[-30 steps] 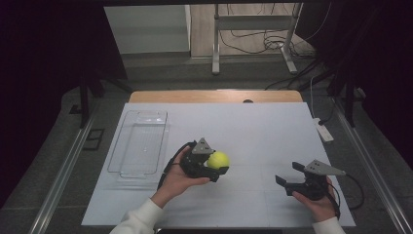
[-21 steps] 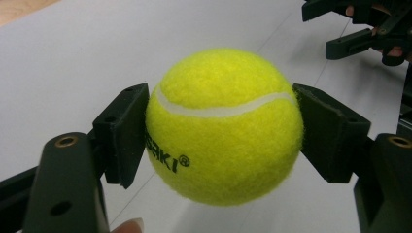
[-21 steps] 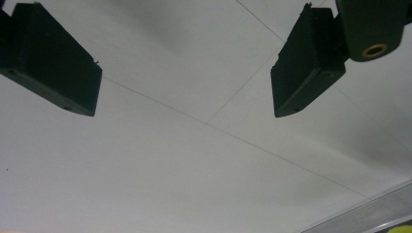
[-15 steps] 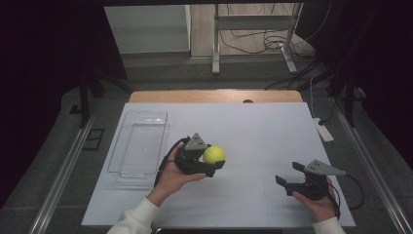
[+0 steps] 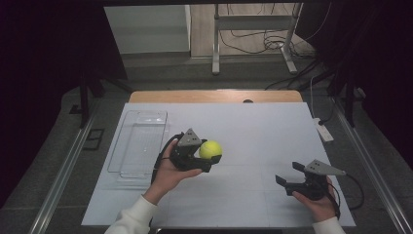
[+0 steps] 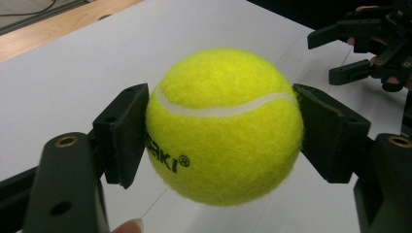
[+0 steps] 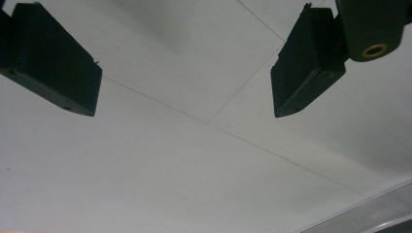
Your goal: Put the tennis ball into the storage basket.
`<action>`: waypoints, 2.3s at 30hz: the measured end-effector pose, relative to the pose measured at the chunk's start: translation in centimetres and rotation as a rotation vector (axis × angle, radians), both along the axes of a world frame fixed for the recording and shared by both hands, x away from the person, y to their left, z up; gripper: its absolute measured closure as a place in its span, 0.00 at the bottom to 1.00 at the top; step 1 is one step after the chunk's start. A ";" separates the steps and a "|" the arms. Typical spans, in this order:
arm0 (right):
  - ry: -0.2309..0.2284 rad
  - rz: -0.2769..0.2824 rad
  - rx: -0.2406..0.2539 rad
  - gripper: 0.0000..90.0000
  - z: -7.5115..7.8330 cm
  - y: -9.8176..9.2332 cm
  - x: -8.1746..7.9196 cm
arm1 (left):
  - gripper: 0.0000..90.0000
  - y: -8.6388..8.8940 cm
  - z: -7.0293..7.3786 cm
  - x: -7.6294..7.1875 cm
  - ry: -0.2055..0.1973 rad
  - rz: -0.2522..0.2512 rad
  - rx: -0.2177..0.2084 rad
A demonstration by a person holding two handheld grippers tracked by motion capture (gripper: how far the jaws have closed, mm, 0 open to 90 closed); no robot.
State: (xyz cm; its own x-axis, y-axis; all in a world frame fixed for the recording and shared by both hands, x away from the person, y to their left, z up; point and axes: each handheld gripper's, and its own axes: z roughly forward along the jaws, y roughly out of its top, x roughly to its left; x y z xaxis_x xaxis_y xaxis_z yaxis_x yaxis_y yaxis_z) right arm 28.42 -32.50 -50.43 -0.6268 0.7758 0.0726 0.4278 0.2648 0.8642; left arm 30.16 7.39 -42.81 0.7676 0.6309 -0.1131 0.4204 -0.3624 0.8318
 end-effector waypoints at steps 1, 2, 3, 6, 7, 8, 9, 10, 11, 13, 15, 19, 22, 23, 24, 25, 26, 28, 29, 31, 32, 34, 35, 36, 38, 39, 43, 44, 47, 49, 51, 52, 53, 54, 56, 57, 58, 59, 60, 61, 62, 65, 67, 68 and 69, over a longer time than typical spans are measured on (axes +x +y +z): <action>0.000 0.000 0.000 0.13 0.0 0.0 0.0 | 0.30 -0.1 0.0 0.0 -0.001 -0.001 0.001; -0.001 0.000 0.000 0.12 0.0 0.0 0.0 | 0.30 -0.1 0.1 0.0 -0.004 -0.003 0.001; -0.002 0.001 -0.001 0.13 0.0 0.0 0.0 | 0.30 -0.1 0.2 0.0 -0.008 -0.003 -0.001; -0.003 0.003 -0.001 0.13 0.0 0.0 0.0 | 0.30 0.1 0.3 0.0 -0.013 0.003 -0.004; -0.003 0.003 -0.001 0.12 0.0 0.0 0.0 | 0.30 0.2 0.4 0.1 -0.015 0.008 -0.006; -0.004 0.005 -0.003 0.12 0.0 0.0 0.0 | 0.30 0.2 0.5 0.1 -0.016 0.011 -0.008; -0.004 0.005 -0.003 0.12 0.0 0.0 0.0 | 0.30 0.2 0.5 0.1 -0.016 0.011 -0.008; -0.004 0.005 -0.003 0.13 0.0 0.0 0.0 | 0.30 0.3 0.6 0.2 -0.017 0.014 -0.010; -0.004 0.004 -0.002 0.12 0.0 0.0 0.0 | 0.30 0.4 0.6 0.2 -0.015 0.015 -0.010; -0.003 0.005 -0.001 0.13 0.0 0.0 0.0 | 0.30 0.5 0.8 0.3 -0.017 0.020 -0.016; -0.004 0.005 -0.001 0.13 0.0 0.0 0.0 | 0.30 0.6 1.0 0.4 -0.022 0.024 -0.018; -0.002 0.003 0.000 0.13 0.0 0.0 0.0 | 0.30 1.0 1.2 0.6 -0.026 0.036 -0.032; -0.001 0.002 0.002 0.13 0.0 0.1 0.0 | 0.30 1.2 1.4 0.8 -0.032 0.043 -0.035; -0.001 0.002 0.002 0.13 0.0 0.1 0.0 | 0.30 1.3 1.4 0.8 -0.033 0.045 -0.037; -0.002 0.001 0.002 0.13 0.0 0.1 0.0 | 0.30 1.4 1.5 0.8 -0.034 0.047 -0.037; -0.002 0.002 0.002 0.13 0.0 0.1 0.0 | 0.30 1.4 1.5 0.8 -0.036 0.050 -0.038; -0.002 0.002 0.002 0.13 0.0 0.1 0.0 | 0.30 1.5 1.6 0.9 -0.039 0.053 -0.039; -0.002 0.002 0.002 0.13 0.0 0.1 0.0 | 0.30 1.6 1.6 0.9 -0.042 0.060 -0.039; -0.002 0.002 0.001 0.13 0.0 0.1 0.0 | 0.30 1.7 1.7 0.9 -0.046 0.065 -0.038; -0.002 0.002 0.002 0.13 0.0 0.1 0.0 | 0.30 2.0 1.7 1.1 -0.051 0.079 -0.040; -0.002 0.001 0.002 0.13 0.0 0.1 0.0 | 0.30 2.1 1.7 1.1 -0.052 0.082 -0.042; -0.001 0.001 0.002 0.13 0.0 0.1 0.0 | 0.30 2.4 1.7 1.2 -0.053 0.096 -0.047; -0.002 0.001 0.001 0.13 0.0 0.1 0.0 | 0.30 2.6 1.7 1.3 -0.053 0.102 -0.047; -0.002 0.001 0.001 0.13 0.0 0.1 0.0 | 0.30 2.7 1.8 1.4 -0.053 0.106 -0.048; -0.002 0.001 0.000 0.13 0.0 0.1 -0.1 | 0.30 3.0 1.8 1.4 -0.055 0.117 -0.053; -0.002 0.001 0.001 0.13 0.0 0.0 -0.1 | 0.30 3.2 1.8 1.5 -0.056 0.122 -0.055; -0.001 -0.002 0.000 0.13 0.0 0.0 -0.1 | 0.30 3.9 2.0 1.6 -0.065 0.141 -0.058; 0.000 -0.002 0.001 0.13 0.0 0.0 -0.1 | 0.30 4.1 2.1 1.6 -0.067 0.146 -0.058; -0.001 -0.002 0.000 0.13 0.0 0.0 -0.1 | 0.30 4.6 2.2 1.7 -0.072 0.164 -0.067; -0.002 -0.001 0.000 0.13 0.0 0.0 -0.1 | 0.30 5.0 2.3 1.7 -0.079 0.179 -0.072; -0.001 -0.002 0.001 0.13 0.0 0.0 -0.1 | 0.30 5.1 2.3 1.7 -0.081 0.182 -0.074; -0.001 -0.002 0.001 0.13 0.0 0.0 -0.1 | 0.30 5.3 2.3 1.7 -0.083 0.187 -0.079; -0.001 -0.002 0.001 0.13 0.0 0.0 -0.1 | 0.30 5.4 2.4 1.7 -0.084 0.191 -0.080; -0.001 -0.002 0.000 0.13 0.0 0.0 -0.1 | 0.30 5.5 2.4 1.7 -0.085 0.195 -0.083; -0.001 -0.001 -0.001 0.13 0.0 0.0 -0.1 | 0.30 5.7 2.4 1.8 -0.088 0.203 -0.084; -0.001 -0.001 -0.001 0.13 0.0 0.0 -0.1 | 0.30 5.9 2.5 1.8 -0.089 0.206 -0.084; -0.002 0.000 0.000 0.13 0.0 0.0 -0.1 | 0.30 6.0 2.5 1.8 -0.089 0.209 -0.087; -0.002 0.000 0.000 0.13 0.0 0.0 -0.1 | 0.30 6.1 2.5 1.8 -0.091 0.214 -0.089; -0.001 -0.001 0.000 0.13 0.0 0.0 -0.1 | 0.30 6.3 2.6 1.8 -0.094 0.218 -0.089; -0.001 -0.001 0.000 0.13 0.0 0.0 -0.1 | 0.30 6.3 2.6 1.8 -0.094 0.218 -0.089; -0.001 -0.001 0.000 0.13 0.0 0.0 -0.1 | 0.30 6.4 2.6 1.8 -0.095 0.223 -0.093; -0.002 -0.001 0.000 0.13 0.0 0.0 -0.1 | 0.30 6.9 2.7 1.9 -0.099 0.238 -0.099; -0.001 -0.002 0.000 0.13 0.0 0.0 0.0 | 0.30 7.2 2.7 2.0 -0.097 0.249 -0.102; -0.001 -0.002 0.000 0.13 0.0 0.0 0.0 | 0.30 7.3 2.7 2.0 -0.098 0.255 -0.104; -0.002 -0.002 -0.001 0.13 0.0 0.0 -0.1 | 0.30 7.4 2.7 2.0 -0.100 0.261 -0.105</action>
